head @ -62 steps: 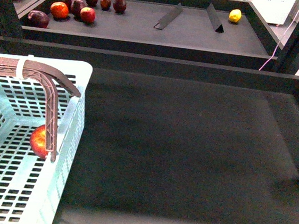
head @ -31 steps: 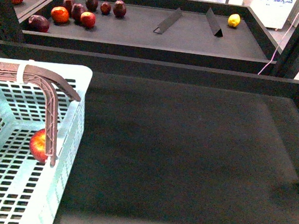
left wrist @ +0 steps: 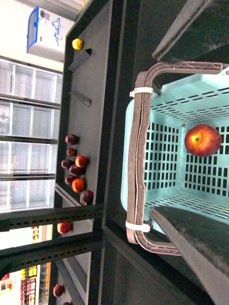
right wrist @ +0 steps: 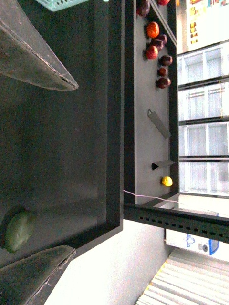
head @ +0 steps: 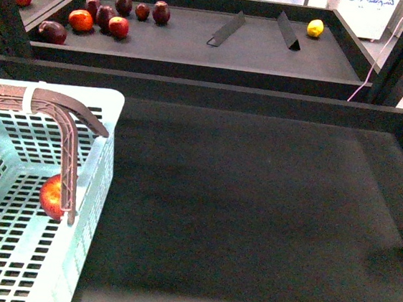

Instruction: Pick apple with right arm and hold basket with left

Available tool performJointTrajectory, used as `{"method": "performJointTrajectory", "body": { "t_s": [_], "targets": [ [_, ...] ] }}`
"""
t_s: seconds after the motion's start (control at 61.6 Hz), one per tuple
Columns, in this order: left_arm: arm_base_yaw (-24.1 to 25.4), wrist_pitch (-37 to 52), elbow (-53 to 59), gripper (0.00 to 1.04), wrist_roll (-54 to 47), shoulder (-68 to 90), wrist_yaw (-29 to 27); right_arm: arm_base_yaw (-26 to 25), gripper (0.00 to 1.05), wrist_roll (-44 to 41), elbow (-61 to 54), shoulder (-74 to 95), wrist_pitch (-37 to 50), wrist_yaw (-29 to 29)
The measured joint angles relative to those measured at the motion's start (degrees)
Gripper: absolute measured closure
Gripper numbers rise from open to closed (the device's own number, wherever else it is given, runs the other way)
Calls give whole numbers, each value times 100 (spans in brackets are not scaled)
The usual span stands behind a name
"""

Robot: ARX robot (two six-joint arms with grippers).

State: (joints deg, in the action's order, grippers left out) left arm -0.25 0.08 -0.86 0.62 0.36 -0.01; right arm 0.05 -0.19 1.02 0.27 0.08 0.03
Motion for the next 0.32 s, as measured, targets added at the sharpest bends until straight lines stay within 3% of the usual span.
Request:
{"method": "performJointTrajectory", "body": {
  "t_s": [0.325],
  "targets": [
    [0, 0, 0, 7, -9, 0, 0, 0, 9, 0, 0, 0, 0, 0]
  ]
}}
